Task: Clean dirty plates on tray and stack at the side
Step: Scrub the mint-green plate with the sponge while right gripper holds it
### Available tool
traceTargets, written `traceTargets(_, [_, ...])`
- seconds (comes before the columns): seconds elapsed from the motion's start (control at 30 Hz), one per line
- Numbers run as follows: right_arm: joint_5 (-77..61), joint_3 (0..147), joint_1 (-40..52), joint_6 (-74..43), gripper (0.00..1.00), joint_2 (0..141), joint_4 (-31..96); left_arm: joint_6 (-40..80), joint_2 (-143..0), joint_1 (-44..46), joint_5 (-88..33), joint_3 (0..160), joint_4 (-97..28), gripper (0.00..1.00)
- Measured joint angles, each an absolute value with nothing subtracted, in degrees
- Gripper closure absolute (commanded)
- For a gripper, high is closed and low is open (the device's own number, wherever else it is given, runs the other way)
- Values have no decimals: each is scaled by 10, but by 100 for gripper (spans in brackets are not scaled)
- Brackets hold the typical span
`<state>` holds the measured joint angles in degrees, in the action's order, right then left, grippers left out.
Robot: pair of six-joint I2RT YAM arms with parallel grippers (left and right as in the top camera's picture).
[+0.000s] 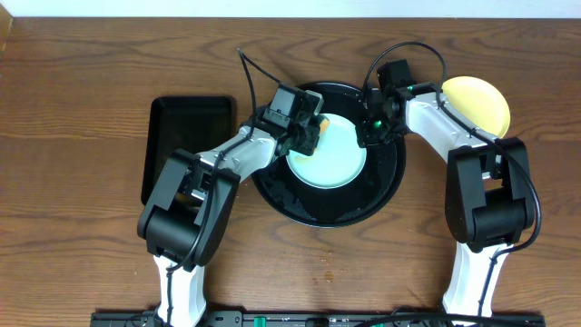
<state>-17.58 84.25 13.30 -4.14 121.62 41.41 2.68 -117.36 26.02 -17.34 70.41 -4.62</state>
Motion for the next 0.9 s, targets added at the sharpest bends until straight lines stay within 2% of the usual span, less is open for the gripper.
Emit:
traceTargets(0.5, [-176,842,133,-40,99,1216,412,27,-1173,257,-373,711,-185,93])
traceTargets(0.57, [-176,842,133,-41,93,1216,412,27,-1171,256,-388,714,-210,93])
traceTargets(0.77, [-189,840,134,-39,64,1216,409,27,-1071,236,-387,721,-225,93])
traceTargets(0.9, [-198,839,136,-37,62,1214,408,27,-931,211,-343,757,-221,93])
